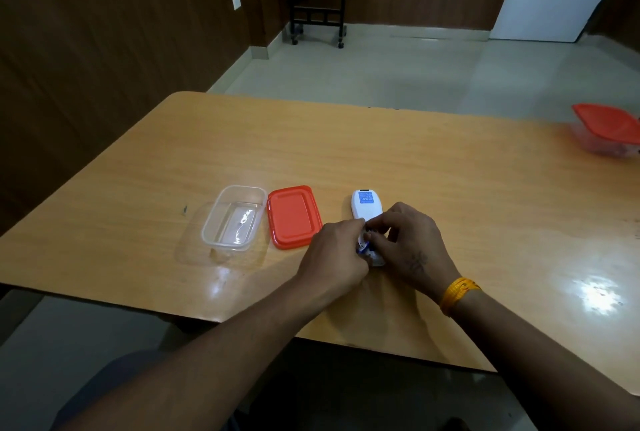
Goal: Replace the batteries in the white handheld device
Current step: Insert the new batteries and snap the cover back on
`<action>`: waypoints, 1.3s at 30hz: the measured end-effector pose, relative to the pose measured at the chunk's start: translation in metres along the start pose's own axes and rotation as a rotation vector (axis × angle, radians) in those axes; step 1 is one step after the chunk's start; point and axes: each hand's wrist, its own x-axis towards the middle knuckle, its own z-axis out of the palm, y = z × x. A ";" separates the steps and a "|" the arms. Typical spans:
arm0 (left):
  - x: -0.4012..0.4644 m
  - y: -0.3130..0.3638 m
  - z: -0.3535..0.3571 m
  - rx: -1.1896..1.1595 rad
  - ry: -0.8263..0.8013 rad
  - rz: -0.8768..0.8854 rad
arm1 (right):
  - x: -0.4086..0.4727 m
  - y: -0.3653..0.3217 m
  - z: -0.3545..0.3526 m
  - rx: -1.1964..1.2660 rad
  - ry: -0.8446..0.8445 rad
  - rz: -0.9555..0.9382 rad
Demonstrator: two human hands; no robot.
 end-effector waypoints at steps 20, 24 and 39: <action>0.014 -0.010 -0.018 -0.078 0.060 -0.062 | -0.011 -0.009 -0.015 0.010 0.013 0.056; 0.016 -0.003 -0.021 -0.213 0.109 -0.042 | -0.017 -0.015 -0.024 0.117 0.038 0.010; 0.040 0.008 -0.015 -0.460 0.040 -0.118 | -0.013 -0.016 -0.033 0.223 0.039 0.037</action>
